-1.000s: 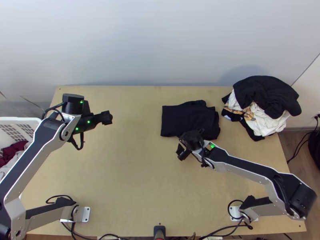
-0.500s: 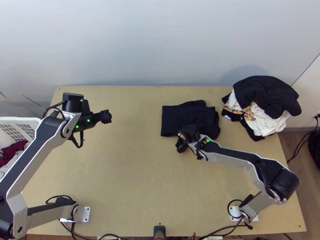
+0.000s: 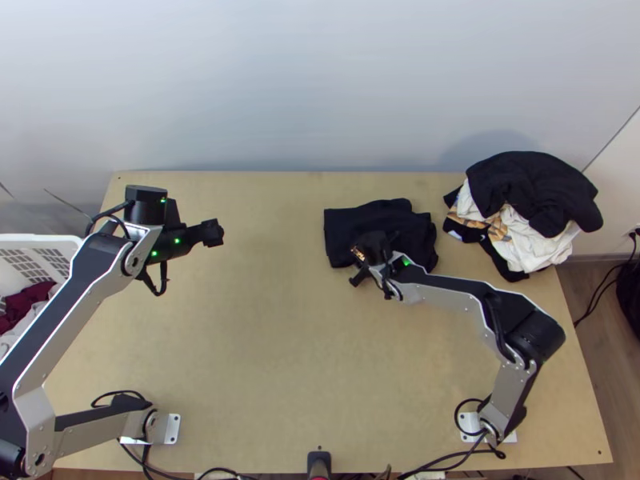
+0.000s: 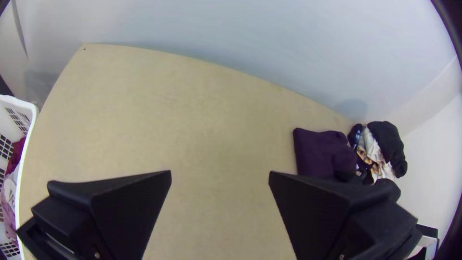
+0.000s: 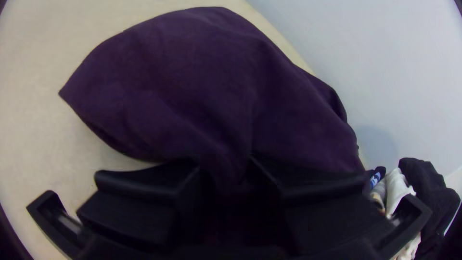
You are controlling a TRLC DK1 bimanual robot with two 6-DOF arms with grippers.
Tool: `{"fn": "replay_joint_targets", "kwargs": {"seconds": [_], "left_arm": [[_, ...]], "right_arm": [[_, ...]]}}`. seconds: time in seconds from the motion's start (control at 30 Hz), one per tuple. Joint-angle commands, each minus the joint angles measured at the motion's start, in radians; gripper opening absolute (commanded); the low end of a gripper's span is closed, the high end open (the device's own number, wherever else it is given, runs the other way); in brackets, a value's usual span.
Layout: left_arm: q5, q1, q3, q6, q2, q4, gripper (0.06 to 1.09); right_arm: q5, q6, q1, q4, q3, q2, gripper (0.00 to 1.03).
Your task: Fold the t-shirt
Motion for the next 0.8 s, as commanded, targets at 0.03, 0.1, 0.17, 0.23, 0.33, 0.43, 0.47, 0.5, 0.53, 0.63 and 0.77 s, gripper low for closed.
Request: {"fn": "replay_joint_targets", "kwargs": {"seconds": [0.03,0.1,0.17,0.23,0.33,0.43,0.47,0.5,0.53,0.63,0.77], "left_arm": [[-0.002,0.005,0.007,0.0,-0.016,-0.008,1.04],[-0.002,0.005,0.009,0.0,-0.02,-0.01,1.04],[-0.002,0.005,0.009,-0.003,-0.025,-0.011,1.04],[-0.002,0.005,0.009,-0.006,-0.03,-0.016,1.04],[-0.002,0.005,0.009,-0.011,-0.042,-0.024,1.04],[-0.002,0.008,0.001,-0.016,-0.056,-0.033,1.04],[-0.002,0.01,0.0,-0.017,-0.059,-0.036,1.04],[-0.004,0.013,-0.006,-0.017,-0.066,-0.039,1.04],[-0.004,0.017,-0.011,-0.017,-0.074,-0.039,1.04],[-0.004,0.028,-0.037,-0.019,-0.1,-0.045,1.04],[-0.005,0.045,-0.082,-0.016,-0.136,-0.053,1.04]], "right_arm": [[0.032,0.036,-0.005,-0.034,0.041,-0.005,0.03],[0.041,0.092,-0.003,-0.087,0.067,-0.053,0.03],[0.047,0.152,0.001,-0.167,0.11,-0.104,0.03],[0.061,0.213,0.007,-0.253,0.17,-0.159,0.03],[0.072,0.306,0.009,-0.394,0.274,-0.225,0.03],[0.078,0.402,0.0,-0.531,0.38,-0.272,0.03],[0.076,0.426,-0.006,-0.571,0.409,-0.289,0.03],[0.076,0.449,-0.013,-0.606,0.435,-0.306,0.03],[0.075,0.477,-0.031,-0.638,0.455,-0.324,0.03],[0.055,0.54,-0.085,-0.727,0.5,-0.38,0.03],[0.046,0.549,-0.169,-0.775,0.504,-0.475,0.03]]}}
